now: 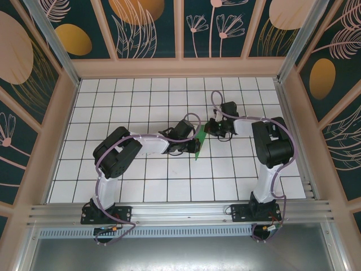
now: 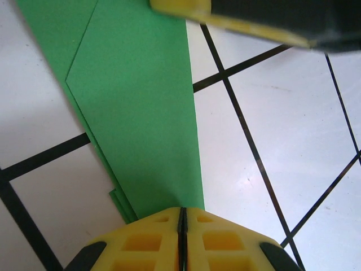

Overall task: Fold a paper plane with a square sheet of paper (fold left side to right side)
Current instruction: Fold the wing for the fifth time at the center of the table.

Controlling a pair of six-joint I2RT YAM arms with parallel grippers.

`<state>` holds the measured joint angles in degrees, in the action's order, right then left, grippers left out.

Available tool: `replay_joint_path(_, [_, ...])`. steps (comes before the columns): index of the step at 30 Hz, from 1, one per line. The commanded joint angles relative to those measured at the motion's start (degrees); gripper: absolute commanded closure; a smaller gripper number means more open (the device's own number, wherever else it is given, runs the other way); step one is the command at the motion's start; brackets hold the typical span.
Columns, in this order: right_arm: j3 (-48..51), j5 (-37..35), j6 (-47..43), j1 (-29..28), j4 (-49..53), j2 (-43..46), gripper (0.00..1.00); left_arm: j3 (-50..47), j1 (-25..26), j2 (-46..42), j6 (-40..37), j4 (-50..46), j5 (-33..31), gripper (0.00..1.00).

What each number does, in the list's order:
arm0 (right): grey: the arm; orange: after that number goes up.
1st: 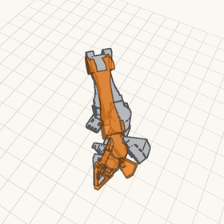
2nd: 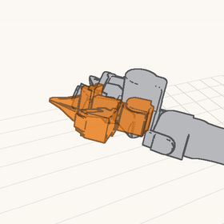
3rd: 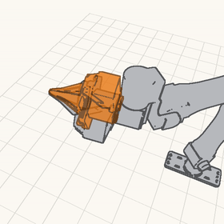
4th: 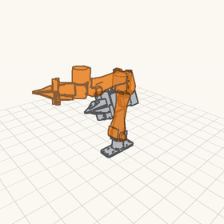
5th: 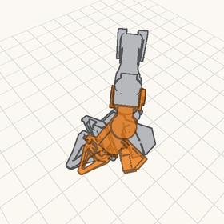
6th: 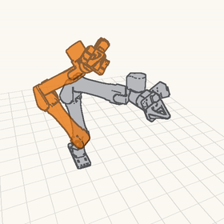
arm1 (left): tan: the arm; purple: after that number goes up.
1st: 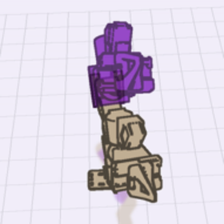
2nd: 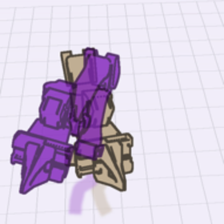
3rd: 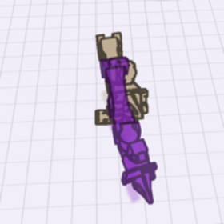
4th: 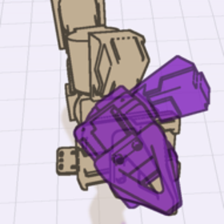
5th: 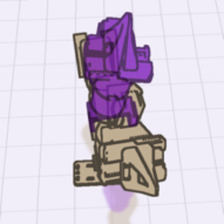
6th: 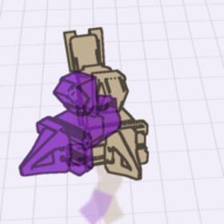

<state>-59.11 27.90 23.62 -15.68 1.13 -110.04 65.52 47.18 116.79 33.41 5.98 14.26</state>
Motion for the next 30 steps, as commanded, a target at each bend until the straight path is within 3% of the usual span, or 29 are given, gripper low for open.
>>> replay_joint_path(1, [-2.9, -4.9, -2.0, 2.2, 1.0, -2.4, 1.0, -4.2, 1.0, 6.1, -0.3, -12.4, -1.5, 0.88])
replay_joint_path(20, [-14.9, -2.4, -4.5, 8.1, 5.5, -9.2, 1.0, -4.2, 1.0, 6.0, -0.2, -12.2, -1.6, 0.88])
replay_joint_path(30, [2.9, 1.9, 0.1, 6.2, -1.4, 11.3, 1.0, -3.0, 1.0, 5.0, -0.1, -12.5, -1.8, 0.88])
